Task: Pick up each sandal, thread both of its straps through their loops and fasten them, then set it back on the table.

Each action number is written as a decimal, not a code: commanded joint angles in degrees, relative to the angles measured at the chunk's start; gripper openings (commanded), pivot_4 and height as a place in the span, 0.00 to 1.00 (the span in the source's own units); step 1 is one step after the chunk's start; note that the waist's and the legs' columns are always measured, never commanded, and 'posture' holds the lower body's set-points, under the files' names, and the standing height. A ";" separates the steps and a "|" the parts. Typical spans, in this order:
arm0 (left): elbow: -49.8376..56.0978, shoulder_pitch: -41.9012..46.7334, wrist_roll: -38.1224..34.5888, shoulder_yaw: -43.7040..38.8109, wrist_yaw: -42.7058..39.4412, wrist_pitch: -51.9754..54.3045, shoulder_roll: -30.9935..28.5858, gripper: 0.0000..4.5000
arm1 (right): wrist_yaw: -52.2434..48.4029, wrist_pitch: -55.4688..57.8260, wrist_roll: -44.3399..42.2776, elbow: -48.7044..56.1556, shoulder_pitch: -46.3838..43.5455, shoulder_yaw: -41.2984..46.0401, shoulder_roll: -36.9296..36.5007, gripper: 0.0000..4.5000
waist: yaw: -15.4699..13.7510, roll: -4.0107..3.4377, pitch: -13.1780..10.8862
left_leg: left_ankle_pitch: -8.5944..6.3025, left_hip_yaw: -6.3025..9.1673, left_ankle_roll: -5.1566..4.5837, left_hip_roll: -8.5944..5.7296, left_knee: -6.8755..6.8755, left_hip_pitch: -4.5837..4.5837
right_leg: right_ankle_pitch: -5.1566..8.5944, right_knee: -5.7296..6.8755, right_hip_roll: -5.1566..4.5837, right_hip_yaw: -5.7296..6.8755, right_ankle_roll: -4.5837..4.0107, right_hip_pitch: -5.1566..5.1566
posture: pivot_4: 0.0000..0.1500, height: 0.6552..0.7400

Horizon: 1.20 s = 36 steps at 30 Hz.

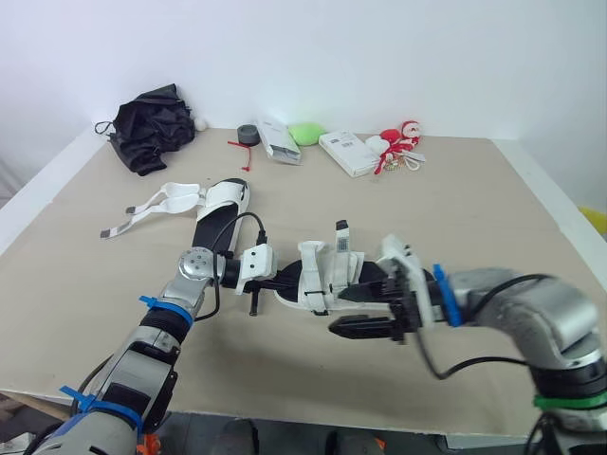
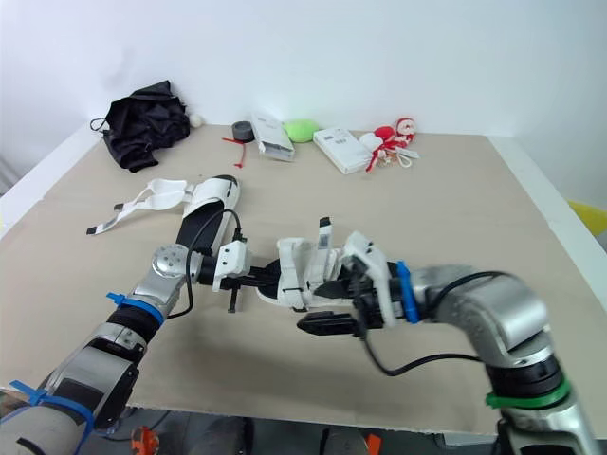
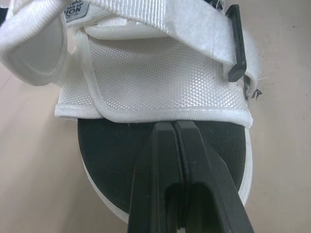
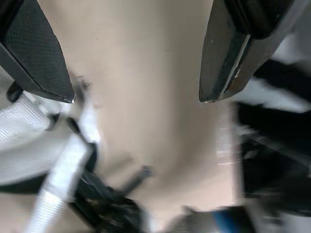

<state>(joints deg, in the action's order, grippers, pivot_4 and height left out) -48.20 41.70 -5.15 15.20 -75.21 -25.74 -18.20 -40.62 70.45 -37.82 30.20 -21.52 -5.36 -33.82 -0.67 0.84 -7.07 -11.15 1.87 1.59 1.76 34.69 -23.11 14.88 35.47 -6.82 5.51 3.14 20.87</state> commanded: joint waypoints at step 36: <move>-7.53 -4.12 7.29 5.29 -1.58 3.55 -0.93 0.00 | 6.02 12.97 -15.98 1.23 -0.28 10.03 8.90 0.00 | 0.11 0.10 0.00 | 0.01 0.12 -0.03 0.01 0.00 -0.05 | 0.00 0.02 0.09 -0.04 -0.11 0.02 | 1.00 1.00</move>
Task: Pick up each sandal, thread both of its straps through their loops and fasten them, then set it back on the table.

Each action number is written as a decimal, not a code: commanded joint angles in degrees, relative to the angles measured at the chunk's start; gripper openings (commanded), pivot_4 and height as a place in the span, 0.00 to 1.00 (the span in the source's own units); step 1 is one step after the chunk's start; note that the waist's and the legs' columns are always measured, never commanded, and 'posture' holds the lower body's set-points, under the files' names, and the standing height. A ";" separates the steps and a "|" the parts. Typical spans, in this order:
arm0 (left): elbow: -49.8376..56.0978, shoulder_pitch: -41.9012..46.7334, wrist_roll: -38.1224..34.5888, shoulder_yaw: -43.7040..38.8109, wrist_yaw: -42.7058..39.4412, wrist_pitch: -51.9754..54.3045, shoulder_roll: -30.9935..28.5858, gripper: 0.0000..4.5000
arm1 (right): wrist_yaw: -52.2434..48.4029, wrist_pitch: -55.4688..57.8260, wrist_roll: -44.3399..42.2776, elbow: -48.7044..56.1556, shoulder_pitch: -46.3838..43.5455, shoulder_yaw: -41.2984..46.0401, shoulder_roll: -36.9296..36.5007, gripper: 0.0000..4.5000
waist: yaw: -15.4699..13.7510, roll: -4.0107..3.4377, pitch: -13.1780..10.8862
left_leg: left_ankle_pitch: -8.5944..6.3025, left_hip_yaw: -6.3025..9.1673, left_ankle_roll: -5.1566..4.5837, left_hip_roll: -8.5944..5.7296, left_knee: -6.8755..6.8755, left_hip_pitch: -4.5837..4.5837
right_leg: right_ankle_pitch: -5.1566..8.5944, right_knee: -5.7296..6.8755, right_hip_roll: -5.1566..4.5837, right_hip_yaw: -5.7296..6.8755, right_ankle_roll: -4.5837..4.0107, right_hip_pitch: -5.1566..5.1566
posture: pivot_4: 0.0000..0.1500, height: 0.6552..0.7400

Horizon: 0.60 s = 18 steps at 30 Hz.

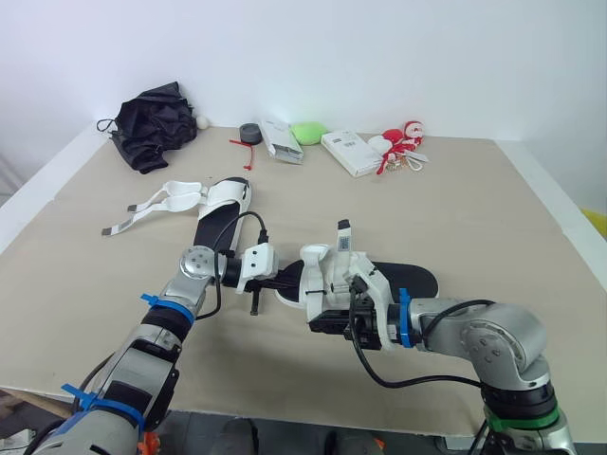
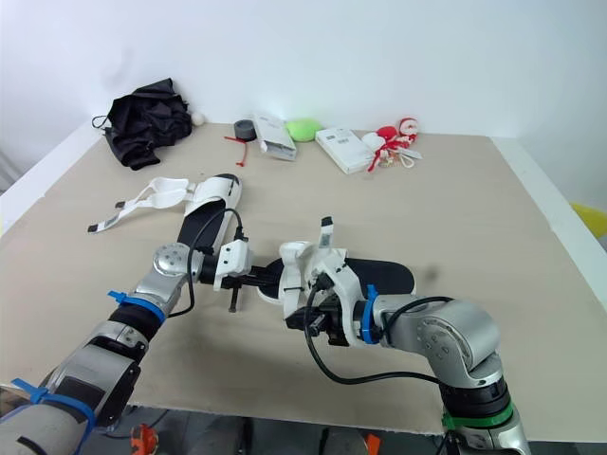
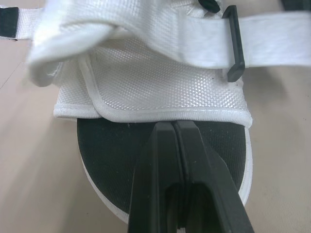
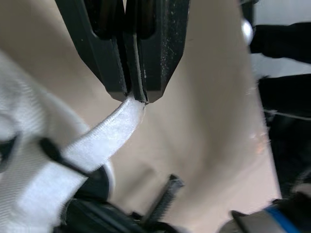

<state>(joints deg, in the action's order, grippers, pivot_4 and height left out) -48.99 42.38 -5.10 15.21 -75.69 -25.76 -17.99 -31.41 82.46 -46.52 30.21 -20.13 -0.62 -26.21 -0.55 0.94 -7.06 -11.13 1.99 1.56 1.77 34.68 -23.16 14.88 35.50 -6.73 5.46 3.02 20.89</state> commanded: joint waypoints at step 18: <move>-7.54 -4.33 7.60 5.54 -0.75 3.13 -0.48 0.00 | 9.14 -4.90 -3.18 -30.43 -24.64 11.44 6.93 0.17 | -0.15 -0.23 -0.48 | 0.12 -0.03 -0.19 -0.07 0.07 -0.15 | -0.06 0.31 0.06 -0.18 -0.03 0.17 | 1.00 1.00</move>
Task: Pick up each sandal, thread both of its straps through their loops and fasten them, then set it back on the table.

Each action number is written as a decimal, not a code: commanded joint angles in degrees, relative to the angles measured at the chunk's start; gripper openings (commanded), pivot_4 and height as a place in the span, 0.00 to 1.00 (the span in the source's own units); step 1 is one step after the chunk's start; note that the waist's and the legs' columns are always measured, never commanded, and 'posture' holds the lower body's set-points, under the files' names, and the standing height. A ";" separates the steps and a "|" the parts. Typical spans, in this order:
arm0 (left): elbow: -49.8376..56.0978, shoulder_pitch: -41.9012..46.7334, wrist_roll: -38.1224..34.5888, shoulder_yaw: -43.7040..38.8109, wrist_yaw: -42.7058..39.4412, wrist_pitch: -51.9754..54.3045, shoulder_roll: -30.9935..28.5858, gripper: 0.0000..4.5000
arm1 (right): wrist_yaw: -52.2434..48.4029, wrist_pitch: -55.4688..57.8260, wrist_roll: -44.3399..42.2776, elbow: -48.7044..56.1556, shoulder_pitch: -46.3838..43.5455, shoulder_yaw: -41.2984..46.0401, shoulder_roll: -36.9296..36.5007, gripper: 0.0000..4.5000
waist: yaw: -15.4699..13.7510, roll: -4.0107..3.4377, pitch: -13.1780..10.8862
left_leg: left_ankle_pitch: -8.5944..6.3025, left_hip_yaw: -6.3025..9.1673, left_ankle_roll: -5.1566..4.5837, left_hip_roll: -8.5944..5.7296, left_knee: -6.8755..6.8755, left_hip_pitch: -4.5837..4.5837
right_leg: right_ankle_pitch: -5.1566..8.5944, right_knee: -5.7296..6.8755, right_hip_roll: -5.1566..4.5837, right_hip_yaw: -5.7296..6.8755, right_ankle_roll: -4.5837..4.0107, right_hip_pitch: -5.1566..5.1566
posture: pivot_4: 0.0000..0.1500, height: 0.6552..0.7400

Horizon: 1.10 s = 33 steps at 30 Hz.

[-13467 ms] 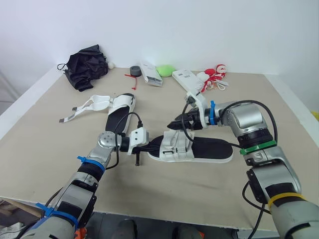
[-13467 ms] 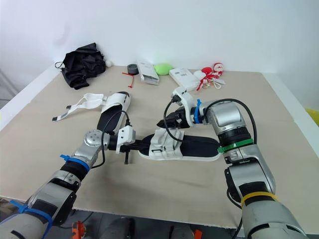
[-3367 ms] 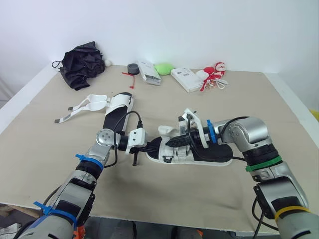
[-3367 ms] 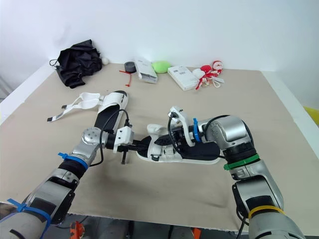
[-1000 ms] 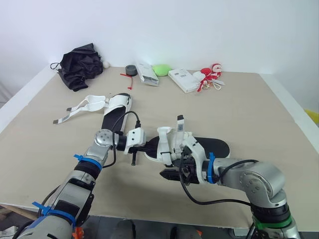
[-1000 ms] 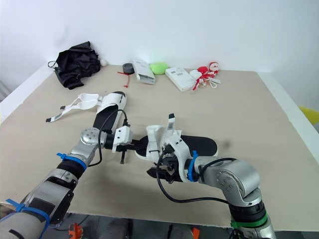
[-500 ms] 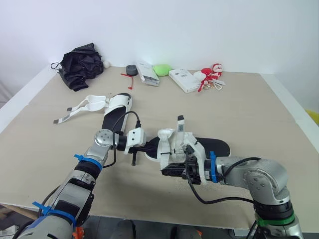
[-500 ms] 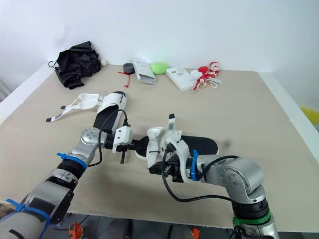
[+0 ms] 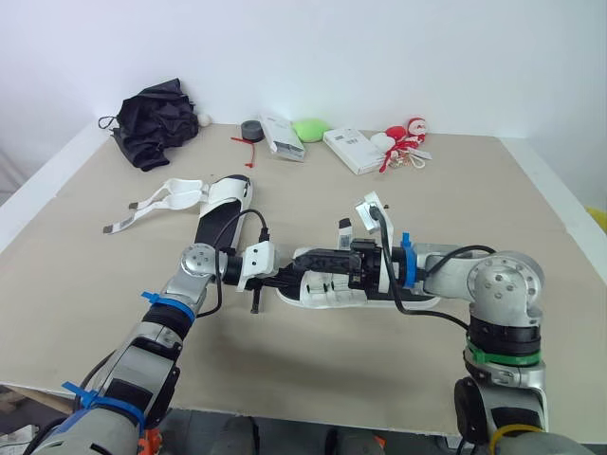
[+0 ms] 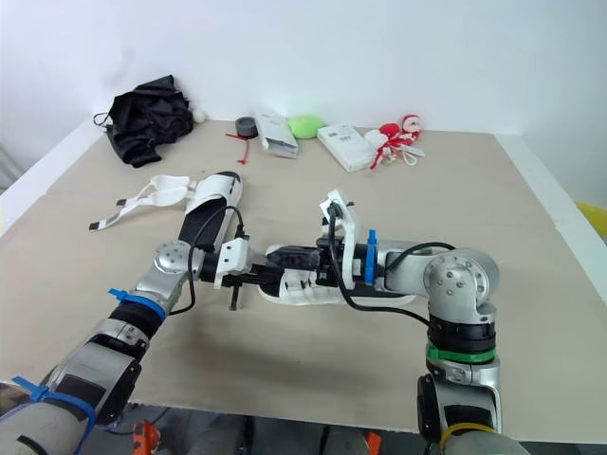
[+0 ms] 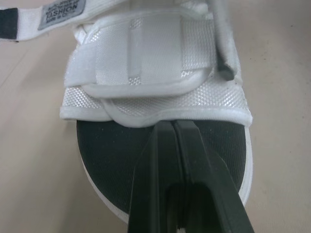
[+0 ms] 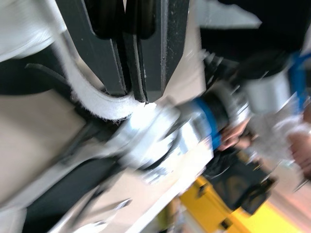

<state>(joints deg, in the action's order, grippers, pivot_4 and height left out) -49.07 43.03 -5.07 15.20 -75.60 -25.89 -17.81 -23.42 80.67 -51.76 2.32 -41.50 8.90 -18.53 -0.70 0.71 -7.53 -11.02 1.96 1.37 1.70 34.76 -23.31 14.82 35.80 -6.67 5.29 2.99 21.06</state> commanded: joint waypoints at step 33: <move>-8.39 -4.07 7.64 5.40 -0.83 3.27 -0.79 0.00 | -33.61 -20.38 25.72 -18.85 -20.25 -36.29 -16.60 0.99 | 0.10 -0.11 0.00 | 0.12 0.04 -0.20 -0.03 -0.01 0.05 | 0.15 0.27 0.03 -0.09 -0.11 0.04 | 1.00 1.00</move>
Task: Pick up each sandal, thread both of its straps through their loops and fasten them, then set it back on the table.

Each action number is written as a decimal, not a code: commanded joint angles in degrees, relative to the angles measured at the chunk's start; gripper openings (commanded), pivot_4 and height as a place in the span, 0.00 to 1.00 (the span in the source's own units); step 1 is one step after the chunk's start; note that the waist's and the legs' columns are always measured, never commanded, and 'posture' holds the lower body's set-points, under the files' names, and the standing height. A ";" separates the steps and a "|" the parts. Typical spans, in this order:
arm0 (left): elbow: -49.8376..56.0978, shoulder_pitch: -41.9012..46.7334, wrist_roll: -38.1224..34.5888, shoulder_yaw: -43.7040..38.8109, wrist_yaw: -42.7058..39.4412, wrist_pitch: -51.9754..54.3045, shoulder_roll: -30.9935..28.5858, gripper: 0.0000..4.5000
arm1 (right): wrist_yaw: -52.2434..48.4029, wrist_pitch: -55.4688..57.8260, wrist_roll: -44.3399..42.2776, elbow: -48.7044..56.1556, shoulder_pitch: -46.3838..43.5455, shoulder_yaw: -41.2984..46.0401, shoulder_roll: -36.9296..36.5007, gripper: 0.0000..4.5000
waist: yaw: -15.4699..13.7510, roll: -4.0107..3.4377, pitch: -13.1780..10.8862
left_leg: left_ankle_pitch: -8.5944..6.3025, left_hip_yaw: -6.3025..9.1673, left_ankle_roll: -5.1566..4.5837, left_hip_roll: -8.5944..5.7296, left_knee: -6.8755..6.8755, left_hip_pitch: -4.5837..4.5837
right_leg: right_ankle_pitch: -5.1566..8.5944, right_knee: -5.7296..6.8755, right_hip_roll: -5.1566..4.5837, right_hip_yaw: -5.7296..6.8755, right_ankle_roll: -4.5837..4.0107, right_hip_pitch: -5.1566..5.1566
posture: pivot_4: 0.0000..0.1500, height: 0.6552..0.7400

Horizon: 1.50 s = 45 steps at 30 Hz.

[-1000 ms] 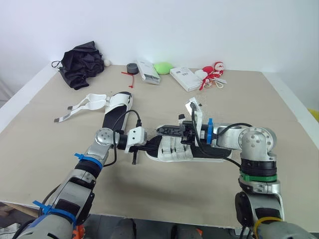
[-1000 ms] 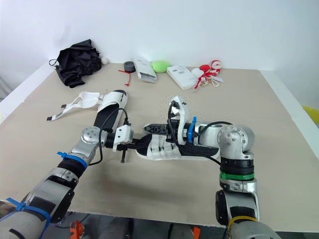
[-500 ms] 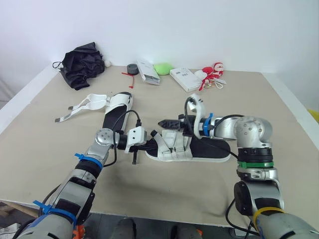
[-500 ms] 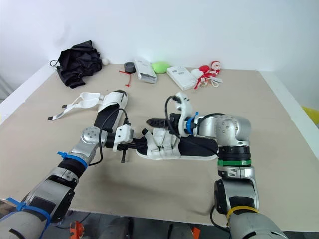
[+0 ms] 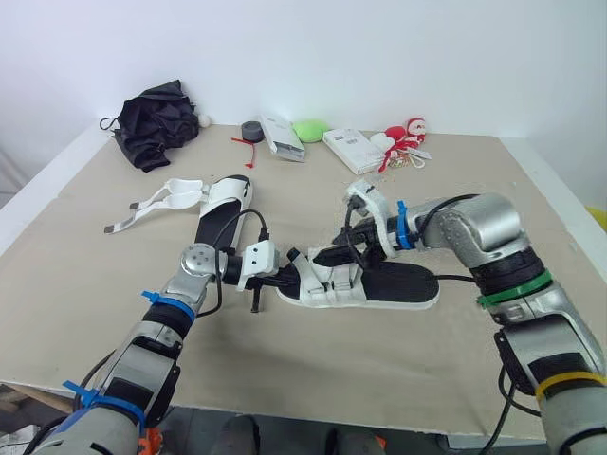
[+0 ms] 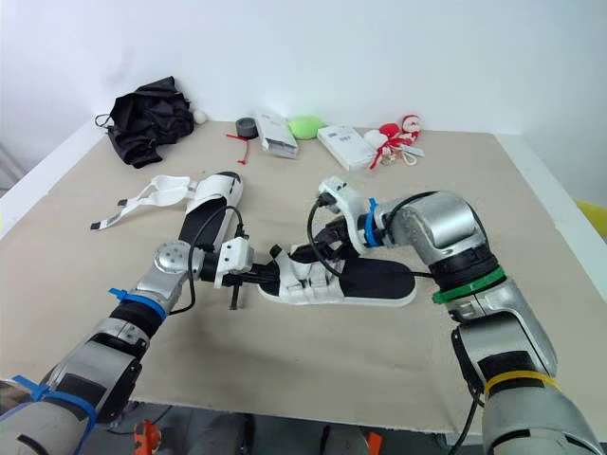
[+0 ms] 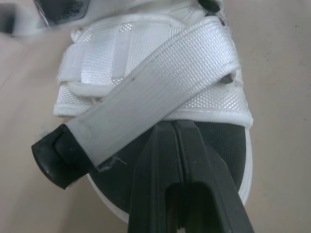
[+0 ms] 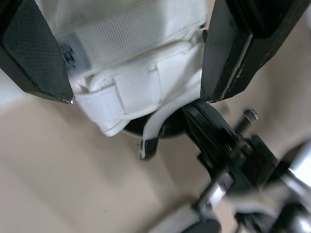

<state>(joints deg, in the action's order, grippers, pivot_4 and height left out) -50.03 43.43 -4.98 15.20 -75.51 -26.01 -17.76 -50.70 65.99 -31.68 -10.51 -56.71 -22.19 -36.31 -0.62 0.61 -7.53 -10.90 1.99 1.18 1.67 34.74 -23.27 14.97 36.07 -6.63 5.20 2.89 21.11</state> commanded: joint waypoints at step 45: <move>-6.10 -6.37 7.55 5.63 -0.30 3.47 -1.20 0.00 | -25.03 -12.38 21.88 -23.97 -11.07 -6.61 15.66 0.01 | 0.14 -0.07 0.02 | 0.02 0.02 0.03 0.10 0.06 0.11 | -0.03 0.20 0.20 -0.10 -0.06 0.01 | 1.00 1.00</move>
<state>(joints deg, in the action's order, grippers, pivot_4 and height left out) -49.49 43.03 -5.00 15.18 -75.18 -26.21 -18.35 -77.32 53.20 -8.48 -33.40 -66.25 -33.60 -21.83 -0.48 0.53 -7.51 -10.88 2.02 1.21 1.78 34.81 -23.14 14.95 36.28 -6.42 5.10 2.81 21.12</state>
